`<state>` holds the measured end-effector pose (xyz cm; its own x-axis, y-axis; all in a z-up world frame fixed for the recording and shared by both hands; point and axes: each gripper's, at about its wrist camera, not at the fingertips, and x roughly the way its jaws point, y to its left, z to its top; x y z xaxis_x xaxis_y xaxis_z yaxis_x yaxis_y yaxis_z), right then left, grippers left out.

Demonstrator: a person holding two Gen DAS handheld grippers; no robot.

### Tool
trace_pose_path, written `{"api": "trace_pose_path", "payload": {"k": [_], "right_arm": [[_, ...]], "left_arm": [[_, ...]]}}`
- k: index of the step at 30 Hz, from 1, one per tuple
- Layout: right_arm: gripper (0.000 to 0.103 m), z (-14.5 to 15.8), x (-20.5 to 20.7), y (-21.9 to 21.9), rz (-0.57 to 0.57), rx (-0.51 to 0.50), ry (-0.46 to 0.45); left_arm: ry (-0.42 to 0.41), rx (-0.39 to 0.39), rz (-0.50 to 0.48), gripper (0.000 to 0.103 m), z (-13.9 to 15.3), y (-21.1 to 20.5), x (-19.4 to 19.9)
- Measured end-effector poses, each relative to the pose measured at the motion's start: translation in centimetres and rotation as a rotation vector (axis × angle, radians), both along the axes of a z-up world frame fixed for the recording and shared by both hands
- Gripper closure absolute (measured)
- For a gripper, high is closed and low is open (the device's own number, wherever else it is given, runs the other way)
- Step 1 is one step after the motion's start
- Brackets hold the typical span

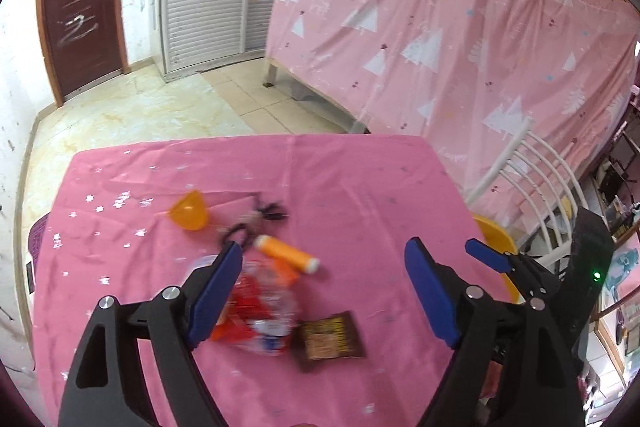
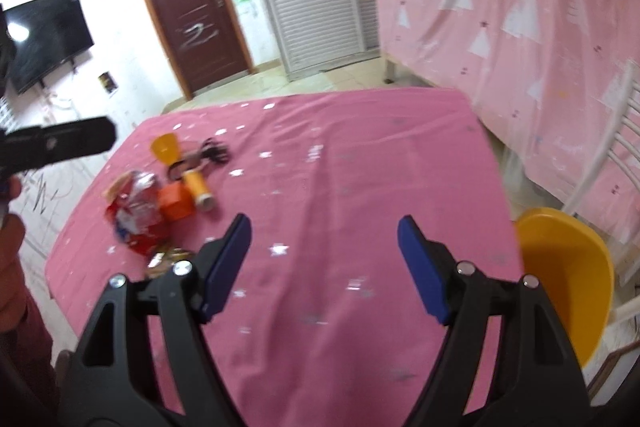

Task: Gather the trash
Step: 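Grasp the purple-and-peach sock with the left gripper while the right grasps the red wrapper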

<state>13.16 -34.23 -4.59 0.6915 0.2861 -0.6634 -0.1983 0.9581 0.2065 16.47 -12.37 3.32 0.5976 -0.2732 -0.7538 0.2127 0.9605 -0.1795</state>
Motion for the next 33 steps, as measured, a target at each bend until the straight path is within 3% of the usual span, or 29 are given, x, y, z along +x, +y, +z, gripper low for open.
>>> {"api": "trace_pose_path", "payload": {"k": [7,13,15,26,29,31,33], "right_arm": [[0.03,0.2,0.0,4.7,0.127,-0.009,0.011],[0.03,0.3,-0.7,8.6,0.227,-0.033,0.015],[0.022,0.3,-1.0,9.8,0.249,-0.054,0.009],[0.021,0.4,-1.2,14.9,0.338,-0.1,0.013],[0.021,0.2,-0.9,15.6,0.354,-0.104,0.017],[0.021,0.1,-0.6,16.0,0.352,-0.106,0.016],[0.021,-0.1,-0.3,16.3,0.349,-0.106,0.017]], "left_arm": [[0.046,0.017,0.036,0.026,-1.7,3.5,0.7],[0.11,-0.039,0.083,0.026,-3.5,6.5,1.7],[0.122,-0.045,0.086,0.026,-4.1,6.9,1.7],[0.173,-0.112,0.046,0.026,-5.5,7.2,2.3],[0.197,-0.119,0.054,0.037,-6.2,7.3,2.8],[0.215,-0.13,0.066,0.05,-6.7,7.6,3.1],[0.215,-0.142,0.066,0.053,-6.9,8.0,3.1]]}}
